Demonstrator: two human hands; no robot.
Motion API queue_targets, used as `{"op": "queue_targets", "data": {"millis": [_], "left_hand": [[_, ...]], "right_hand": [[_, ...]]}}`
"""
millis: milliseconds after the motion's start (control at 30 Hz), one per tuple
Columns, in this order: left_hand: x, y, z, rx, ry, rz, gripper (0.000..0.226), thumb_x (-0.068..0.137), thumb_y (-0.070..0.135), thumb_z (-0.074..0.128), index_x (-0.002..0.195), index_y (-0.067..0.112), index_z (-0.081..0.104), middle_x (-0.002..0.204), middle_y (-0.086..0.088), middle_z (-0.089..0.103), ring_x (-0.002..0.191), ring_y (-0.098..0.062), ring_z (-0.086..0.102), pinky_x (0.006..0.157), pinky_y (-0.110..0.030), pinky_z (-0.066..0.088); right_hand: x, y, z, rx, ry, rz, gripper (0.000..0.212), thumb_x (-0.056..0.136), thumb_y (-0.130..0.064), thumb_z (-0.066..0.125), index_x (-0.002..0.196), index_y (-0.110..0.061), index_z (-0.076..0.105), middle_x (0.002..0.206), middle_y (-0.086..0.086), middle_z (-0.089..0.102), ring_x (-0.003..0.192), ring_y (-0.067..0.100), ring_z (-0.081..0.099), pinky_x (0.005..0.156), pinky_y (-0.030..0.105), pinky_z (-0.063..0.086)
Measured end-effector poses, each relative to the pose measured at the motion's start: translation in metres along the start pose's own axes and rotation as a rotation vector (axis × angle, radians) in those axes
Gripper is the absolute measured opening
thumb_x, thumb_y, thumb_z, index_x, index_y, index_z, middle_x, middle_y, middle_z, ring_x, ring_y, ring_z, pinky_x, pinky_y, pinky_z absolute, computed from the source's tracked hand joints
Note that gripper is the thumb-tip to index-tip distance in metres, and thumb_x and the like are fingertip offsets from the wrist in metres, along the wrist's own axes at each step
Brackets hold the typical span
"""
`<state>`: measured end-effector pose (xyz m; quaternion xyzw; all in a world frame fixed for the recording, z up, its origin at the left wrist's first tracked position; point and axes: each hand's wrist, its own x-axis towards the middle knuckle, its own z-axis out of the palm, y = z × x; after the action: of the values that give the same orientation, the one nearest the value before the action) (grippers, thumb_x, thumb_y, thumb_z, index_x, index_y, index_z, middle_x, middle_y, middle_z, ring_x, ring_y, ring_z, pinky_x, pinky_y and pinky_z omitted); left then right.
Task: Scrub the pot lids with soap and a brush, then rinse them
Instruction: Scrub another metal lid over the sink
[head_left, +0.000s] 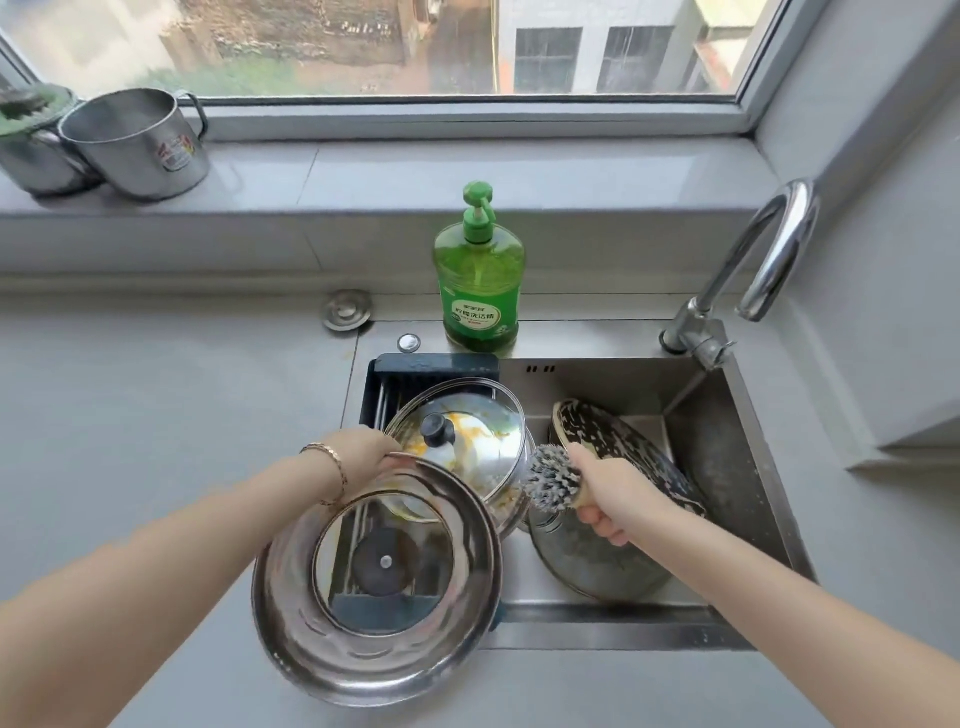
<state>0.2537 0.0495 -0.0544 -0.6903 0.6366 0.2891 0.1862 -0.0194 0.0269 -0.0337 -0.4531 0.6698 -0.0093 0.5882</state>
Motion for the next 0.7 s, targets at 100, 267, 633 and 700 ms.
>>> {"op": "queue_targets", "data": {"millis": [100,267,633,700], "left_hand": [[-0.018,0.007,-0.016,-0.211,0.159,-0.102,0.042,0.097,0.043,0.037,0.07,0.016,0.052,0.066,-0.001,0.054,0.064,-0.016,0.05,0.057,-0.027,0.035],[-0.041,0.045,-0.02,-0.551,0.289,-0.269,0.035,0.097,0.025,0.044,0.064,0.012,0.047,0.061,-0.005,0.05,0.056,-0.018,0.046,0.049,-0.024,0.032],[-0.07,0.162,0.02,-1.193,0.144,-0.33,0.023,0.085,-0.009,0.035,0.097,0.004,0.05,0.092,-0.022,0.061,0.075,-0.036,0.065,0.058,-0.047,0.058],[-0.072,0.178,0.027,-1.146,0.207,-0.332,0.023,0.081,-0.007,0.039,0.096,0.005,0.052,0.096,-0.021,0.062,0.087,-0.038,0.063,0.074,-0.05,0.056]], "right_hand": [[-0.009,0.003,-0.012,0.026,0.035,-0.142,0.052,0.096,-0.046,0.037,0.055,-0.015,0.042,0.039,-0.001,0.04,0.028,0.011,0.028,0.039,0.013,0.021],[-0.037,0.011,-0.034,-0.147,0.177,-0.561,0.025,0.094,-0.047,0.041,0.095,-0.04,0.065,0.055,-0.016,0.048,0.058,-0.001,0.047,0.069,0.024,0.04],[-0.036,0.057,-0.068,-0.654,0.321,-0.48,0.047,0.088,-0.046,0.054,0.133,-0.036,0.047,0.122,0.002,0.061,0.111,0.024,0.055,0.087,0.033,0.046],[-0.051,0.066,-0.056,-0.682,0.215,-0.583,0.047,0.086,-0.047,0.057,0.131,-0.039,0.049,0.122,-0.002,0.062,0.114,0.018,0.054,0.09,0.031,0.046]]}}
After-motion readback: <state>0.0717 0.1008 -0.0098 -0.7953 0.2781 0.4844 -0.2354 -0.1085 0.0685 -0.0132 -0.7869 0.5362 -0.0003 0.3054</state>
